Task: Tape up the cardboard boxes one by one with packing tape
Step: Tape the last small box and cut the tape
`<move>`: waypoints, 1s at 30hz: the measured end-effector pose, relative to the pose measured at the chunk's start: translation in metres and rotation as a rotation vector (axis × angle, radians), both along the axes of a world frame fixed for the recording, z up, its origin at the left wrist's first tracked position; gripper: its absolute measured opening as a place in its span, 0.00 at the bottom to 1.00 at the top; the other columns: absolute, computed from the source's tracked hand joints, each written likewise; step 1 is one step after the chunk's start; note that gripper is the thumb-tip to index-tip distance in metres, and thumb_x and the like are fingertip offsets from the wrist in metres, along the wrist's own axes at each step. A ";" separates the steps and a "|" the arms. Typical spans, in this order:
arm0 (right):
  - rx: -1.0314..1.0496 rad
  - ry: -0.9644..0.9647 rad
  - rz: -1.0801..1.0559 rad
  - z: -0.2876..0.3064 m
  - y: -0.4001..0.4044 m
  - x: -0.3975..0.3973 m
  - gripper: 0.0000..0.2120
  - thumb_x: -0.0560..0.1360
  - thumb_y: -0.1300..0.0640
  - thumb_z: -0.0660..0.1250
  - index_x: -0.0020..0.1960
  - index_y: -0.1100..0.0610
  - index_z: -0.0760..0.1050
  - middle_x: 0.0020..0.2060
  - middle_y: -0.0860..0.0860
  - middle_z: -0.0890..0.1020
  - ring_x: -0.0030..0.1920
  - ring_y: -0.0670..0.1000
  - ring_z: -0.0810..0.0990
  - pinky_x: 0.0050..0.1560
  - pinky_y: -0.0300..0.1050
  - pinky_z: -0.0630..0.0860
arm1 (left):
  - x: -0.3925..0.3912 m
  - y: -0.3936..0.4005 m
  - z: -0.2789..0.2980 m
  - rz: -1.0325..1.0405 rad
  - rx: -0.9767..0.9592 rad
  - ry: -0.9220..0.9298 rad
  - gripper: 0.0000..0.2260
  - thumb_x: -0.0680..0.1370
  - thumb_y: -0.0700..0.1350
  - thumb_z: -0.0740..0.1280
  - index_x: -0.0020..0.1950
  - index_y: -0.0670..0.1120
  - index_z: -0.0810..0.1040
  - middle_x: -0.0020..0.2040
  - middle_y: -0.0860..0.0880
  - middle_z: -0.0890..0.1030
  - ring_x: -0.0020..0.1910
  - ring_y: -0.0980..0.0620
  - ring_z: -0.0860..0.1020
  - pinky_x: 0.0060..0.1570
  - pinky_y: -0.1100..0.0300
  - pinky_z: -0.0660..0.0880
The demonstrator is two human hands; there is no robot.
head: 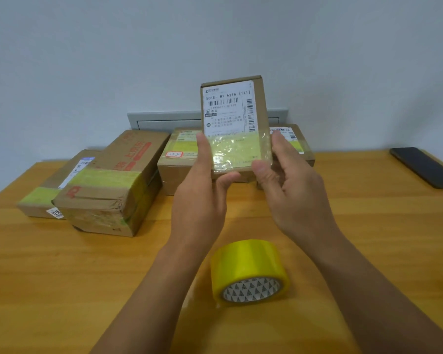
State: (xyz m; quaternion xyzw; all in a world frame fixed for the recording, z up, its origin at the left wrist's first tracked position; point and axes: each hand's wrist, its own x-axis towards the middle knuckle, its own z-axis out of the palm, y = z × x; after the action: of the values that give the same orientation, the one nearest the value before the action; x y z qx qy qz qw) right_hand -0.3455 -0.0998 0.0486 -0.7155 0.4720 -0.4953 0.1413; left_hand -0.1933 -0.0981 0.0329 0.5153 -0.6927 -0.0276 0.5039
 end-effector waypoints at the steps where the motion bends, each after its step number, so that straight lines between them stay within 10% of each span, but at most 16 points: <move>1: -0.004 0.020 0.022 0.001 0.000 0.000 0.32 0.80 0.42 0.59 0.79 0.53 0.56 0.71 0.49 0.71 0.69 0.47 0.72 0.64 0.42 0.74 | 0.001 -0.001 -0.002 0.025 -0.015 -0.009 0.33 0.80 0.61 0.55 0.80 0.43 0.54 0.60 0.50 0.79 0.52 0.57 0.77 0.43 0.67 0.71; 7: -0.329 0.455 -0.174 -0.006 -0.006 -0.006 0.26 0.79 0.49 0.61 0.73 0.60 0.67 0.69 0.65 0.72 0.55 0.67 0.81 0.42 0.59 0.82 | 0.005 -0.005 -0.002 -0.006 -0.069 -0.162 0.31 0.82 0.64 0.50 0.79 0.46 0.60 0.73 0.39 0.70 0.64 0.42 0.77 0.49 0.47 0.81; 10: -0.349 0.530 -0.201 -0.009 -0.007 -0.009 0.25 0.79 0.49 0.58 0.71 0.61 0.70 0.66 0.65 0.74 0.50 0.67 0.83 0.37 0.57 0.83 | 0.003 -0.003 0.001 -0.007 -0.090 -0.259 0.24 0.82 0.56 0.56 0.78 0.54 0.62 0.79 0.39 0.57 0.68 0.43 0.70 0.47 0.53 0.79; 30: -0.356 0.695 -0.183 -0.008 0.004 -0.040 0.22 0.74 0.60 0.70 0.67 0.63 0.75 0.66 0.59 0.77 0.67 0.63 0.74 0.49 0.58 0.81 | -0.025 0.004 0.006 -0.015 -0.066 -0.505 0.25 0.75 0.36 0.72 0.71 0.48 0.74 0.70 0.48 0.75 0.62 0.37 0.78 0.42 0.46 0.81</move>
State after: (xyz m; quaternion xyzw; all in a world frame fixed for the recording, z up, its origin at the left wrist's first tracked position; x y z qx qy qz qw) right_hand -0.3855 -0.0954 0.0406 -0.8088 0.4602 -0.3081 -0.1976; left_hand -0.2180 -0.0939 0.0385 0.4841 -0.8008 0.1208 0.3314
